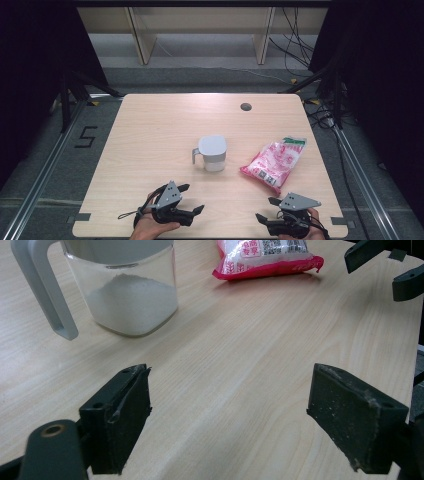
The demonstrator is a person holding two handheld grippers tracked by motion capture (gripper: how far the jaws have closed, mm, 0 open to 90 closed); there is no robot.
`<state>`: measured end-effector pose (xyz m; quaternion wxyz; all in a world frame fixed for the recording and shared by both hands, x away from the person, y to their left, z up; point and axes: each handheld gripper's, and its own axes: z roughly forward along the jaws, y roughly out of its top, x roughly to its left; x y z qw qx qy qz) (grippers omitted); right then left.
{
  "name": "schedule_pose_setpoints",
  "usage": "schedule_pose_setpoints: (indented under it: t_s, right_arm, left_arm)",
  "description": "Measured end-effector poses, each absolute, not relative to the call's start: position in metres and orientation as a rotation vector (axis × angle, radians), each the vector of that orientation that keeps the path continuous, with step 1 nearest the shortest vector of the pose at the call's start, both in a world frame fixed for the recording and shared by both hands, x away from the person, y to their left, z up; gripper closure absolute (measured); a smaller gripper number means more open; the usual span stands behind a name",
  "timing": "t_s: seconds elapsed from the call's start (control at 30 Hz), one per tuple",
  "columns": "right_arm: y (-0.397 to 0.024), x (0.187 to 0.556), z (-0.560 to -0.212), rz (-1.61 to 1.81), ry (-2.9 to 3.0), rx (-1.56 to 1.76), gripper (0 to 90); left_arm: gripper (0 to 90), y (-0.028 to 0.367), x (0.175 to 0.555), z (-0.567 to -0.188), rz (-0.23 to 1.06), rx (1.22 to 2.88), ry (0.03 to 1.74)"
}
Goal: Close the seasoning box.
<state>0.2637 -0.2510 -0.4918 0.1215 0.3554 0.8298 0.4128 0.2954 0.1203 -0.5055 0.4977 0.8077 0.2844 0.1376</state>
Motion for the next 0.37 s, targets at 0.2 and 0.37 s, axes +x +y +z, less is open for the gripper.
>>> schedule_pose_setpoints:
  t_s: [0.2, 0.37]
  right_arm:
    - [-0.2483, 0.2618, -0.491, 1.198, 2.425, 1.057, 28.9]
    - [-0.2492, 0.265, -0.4922, 1.199, 2.431, 1.007, 28.9]
  left_arm:
    - [17.2, 0.1222, 0.2966, -0.5056, 0.322, 1.951, 0.691]
    - [17.8, 0.1246, 0.2984, -0.5057, 0.328, 1.956, 0.73]
